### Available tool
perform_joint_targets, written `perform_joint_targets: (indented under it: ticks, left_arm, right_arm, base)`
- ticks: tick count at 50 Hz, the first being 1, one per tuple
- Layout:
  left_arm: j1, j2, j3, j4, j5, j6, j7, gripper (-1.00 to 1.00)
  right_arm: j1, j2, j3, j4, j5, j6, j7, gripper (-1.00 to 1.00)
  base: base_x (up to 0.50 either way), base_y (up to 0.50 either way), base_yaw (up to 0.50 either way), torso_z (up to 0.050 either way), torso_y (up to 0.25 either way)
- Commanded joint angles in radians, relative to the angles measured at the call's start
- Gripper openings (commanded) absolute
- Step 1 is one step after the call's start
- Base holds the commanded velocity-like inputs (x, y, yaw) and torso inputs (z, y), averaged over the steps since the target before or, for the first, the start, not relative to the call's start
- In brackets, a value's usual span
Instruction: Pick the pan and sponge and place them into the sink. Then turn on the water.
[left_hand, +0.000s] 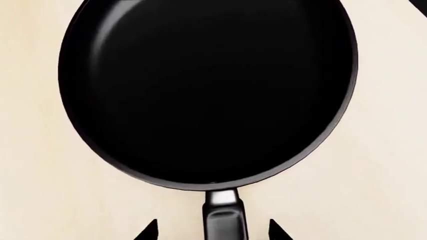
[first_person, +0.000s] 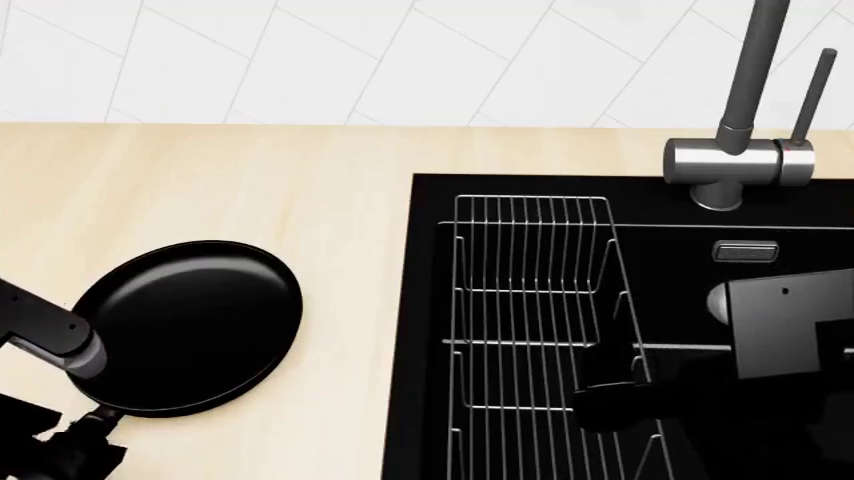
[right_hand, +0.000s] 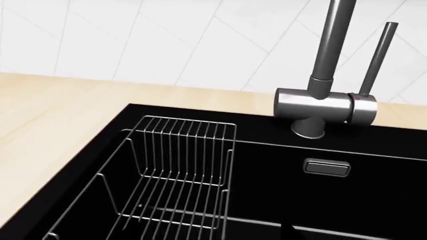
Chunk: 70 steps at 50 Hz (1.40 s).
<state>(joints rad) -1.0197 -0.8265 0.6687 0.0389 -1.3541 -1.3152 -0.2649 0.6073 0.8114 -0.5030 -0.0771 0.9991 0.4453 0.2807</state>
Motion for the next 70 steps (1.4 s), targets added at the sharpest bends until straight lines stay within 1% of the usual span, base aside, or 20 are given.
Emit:
perform_joint_targets:
  ticks: [1, 2, 12, 19, 23, 25, 29, 30, 31, 32, 33, 36, 39, 45, 52, 57, 58, 60, 68, 70]
  left_arm:
    - [0.018, 0.0, -0.006, 0.001, -0.019, 0.019, 0.004, -1.0]
    - [0.018, -0.013, -0.003, 0.003, -0.01, 0.023, 0.022, -1.0]
    - [0.018, -0.007, -0.018, 0.002, -0.019, 0.043, -0.001, -1.0]
    - [0.009, 0.028, -0.024, -0.017, -0.009, 0.067, -0.032, -1.0]
    - [0.001, -0.003, -0.046, -0.015, 0.001, 0.095, -0.011, -1.0]
    - [-0.008, 0.014, -0.052, -0.019, -0.003, 0.101, -0.028, -1.0]
    - [-0.026, 0.007, -0.067, -0.008, -0.012, 0.103, -0.037, -1.0]
    - [-0.031, 0.0, -0.072, -0.004, -0.019, 0.1, -0.036, -1.0]
    - [-0.038, -0.034, -0.073, 0.004, -0.009, 0.101, 0.004, -1.0]
    - [-0.045, 0.008, -0.083, 0.001, -0.031, 0.102, -0.055, -1.0]
    - [-0.051, 0.008, -0.083, 0.013, -0.024, 0.104, -0.059, -1.0]
    - [-0.061, -0.03, -0.101, 0.035, -0.02, 0.117, -0.037, -1.0]
    - [-0.071, -0.03, -0.081, 0.051, 0.026, 0.127, -0.038, -1.0]
    - [-0.075, -0.013, -0.09, 0.063, 0.039, 0.153, -0.067, -1.0]
    - [-0.067, -0.028, -0.109, 0.084, 0.012, 0.16, -0.073, -1.0]
    - [-0.062, -0.015, -0.104, 0.087, 0.012, 0.165, -0.08, -1.0]
    - [-0.058, -0.045, -0.108, 0.093, 0.015, 0.168, -0.047, -1.0]
    - [-0.06, -0.026, -0.102, 0.093, 0.015, 0.164, -0.068, -1.0]
    - [-0.058, -0.042, -0.096, 0.099, 0.016, 0.158, -0.057, -1.0]
    - [-0.064, -0.022, -0.095, 0.094, 0.009, 0.153, -0.078, -1.0]
  right_arm:
    - [-0.009, 0.0, 0.003, 0.001, -0.001, -0.006, 0.003, 1.0]
    - [-0.009, 0.0, 0.002, 0.002, -0.002, -0.006, 0.002, 1.0]
    - [-0.01, 0.003, 0.005, -0.004, 0.0, -0.006, 0.006, 1.0]
    - [-0.006, 0.006, 0.006, -0.008, 0.002, -0.002, 0.008, 1.0]
    - [-0.001, 0.005, 0.005, -0.009, 0.002, 0.003, 0.008, 1.0]
    - [0.001, 0.007, 0.007, -0.011, 0.005, 0.005, 0.01, 1.0]
    - [0.006, 0.011, 0.007, -0.017, 0.006, 0.011, 0.013, 1.0]
    - [0.007, 0.014, 0.01, -0.02, 0.009, 0.012, 0.015, 1.0]
    - [0.008, 0.016, 0.011, -0.023, 0.01, 0.013, 0.016, 1.0]
    - [0.006, 0.019, 0.017, -0.026, 0.015, 0.011, 0.019, 1.0]
    - [0.005, 0.022, 0.019, -0.028, 0.014, 0.009, 0.02, 1.0]
    - [-0.002, 0.025, 0.024, -0.031, 0.015, 0.002, 0.022, 1.0]
    - [-0.002, 0.028, 0.025, -0.036, 0.016, 0.005, 0.026, 1.0]
    - [-0.007, 0.028, 0.037, -0.037, 0.006, -0.013, 0.043, 1.0]
    - [0.001, 0.058, 0.053, -0.084, 0.023, 0.002, 0.064, 1.0]
    - [0.019, 0.05, 0.045, -0.076, -0.004, -0.002, 0.063, 1.0]
    - [0.019, 0.044, 0.042, -0.071, -0.01, -0.006, 0.06, 1.0]
    - [0.016, 0.038, 0.034, -0.064, -0.017, -0.008, 0.052, 1.0]
    - [0.034, 0.035, 0.01, -0.057, -0.033, 0.019, 0.046, 1.0]
    - [0.031, 0.039, 0.012, -0.059, -0.031, 0.018, 0.045, 1.0]
  base:
    - [0.0, 0.0, 0.0, 0.0, 0.0]
    - [0.0, 0.0, 0.0, 0.0, 0.0]
    - [0.0, 0.0, 0.0, 0.0, 0.0]
    - [0.0, 0.0, 0.0, 0.0, 0.0]
    - [0.0, 0.0, 0.0, 0.0, 0.0]
    - [0.0, 0.0, 0.0, 0.0, 0.0]
    - [0.0, 0.0, 0.0, 0.0, 0.0]
    - [0.0, 0.0, 0.0, 0.0, 0.0]
    - [0.0, 0.0, 0.0, 0.0, 0.0]
    - [0.0, 0.0, 0.0, 0.0, 0.0]
    - [0.0, 0.0, 0.0, 0.0, 0.0]
    - [0.0, 0.0, 0.0, 0.0, 0.004]
    - [0.0, 0.0, 0.0, 0.0, 0.0]
    - [0.0, 0.0, 0.0, 0.0, 0.002]
    - [0.0, 0.0, 0.0, 0.0, 0.001]
    - [0.0, 0.0, 0.0, 0.0, 0.002]
    - [0.0, 0.0, 0.0, 0.0, 0.0]
    - [0.0, 0.0, 0.0, 0.0, 0.005]
    - [0.0, 0.0, 0.0, 0.0, 0.001]
    - [0.0, 0.0, 0.0, 0.0, 0.0]
